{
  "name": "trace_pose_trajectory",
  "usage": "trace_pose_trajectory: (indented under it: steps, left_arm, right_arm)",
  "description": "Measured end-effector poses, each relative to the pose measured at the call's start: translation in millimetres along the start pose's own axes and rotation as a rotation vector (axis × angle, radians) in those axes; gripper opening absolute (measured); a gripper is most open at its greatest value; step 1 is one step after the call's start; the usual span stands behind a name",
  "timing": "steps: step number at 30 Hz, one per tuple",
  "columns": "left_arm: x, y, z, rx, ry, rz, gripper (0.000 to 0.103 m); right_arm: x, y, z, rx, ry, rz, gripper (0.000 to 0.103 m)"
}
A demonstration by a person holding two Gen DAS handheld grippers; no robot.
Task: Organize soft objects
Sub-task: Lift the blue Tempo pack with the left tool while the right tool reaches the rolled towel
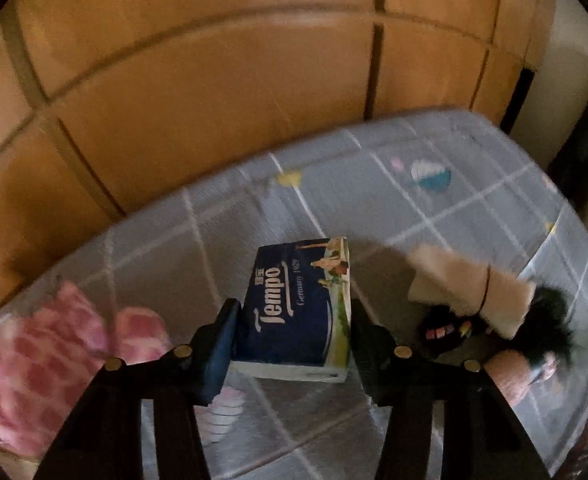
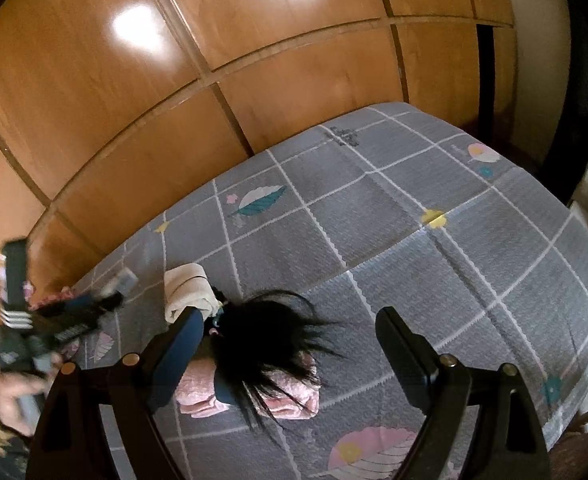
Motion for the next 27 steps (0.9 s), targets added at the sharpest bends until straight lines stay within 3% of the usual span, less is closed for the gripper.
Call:
trace_pose_trajectory:
  steps: [6,13,18,27]
  left_arm:
    - [19,-43,61,0.046,-0.09,-0.076,0.053]
    - [8,-76,161,0.125,-0.234,-0.112,0.053]
    - [-27,-92,245,0.196,-0.37,-0.091,0.053]
    - [-121,-114,351,0.289,-0.56,-0.044,0.053]
  right_arm:
    - [-1,0,-2,-0.01,0.005,0.007,0.09]
    - [-3,5,5,-0.019,-0.029,0.034,0.09]
    - [-6,14,21,0.012,-0.091,0.078,0.089]
    - [18,44,55,0.119,-0.142,0.155,0.09]
Point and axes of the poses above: each gripper's, at about its wrist camera, not at the fingertips, and y roughly the way its jaws point, z to its left, x to its top, the point moved 6 cm from there along y, roughly the way its jaws point, and after that the axes turned 15 degrees about x, right-handed, at the moved point
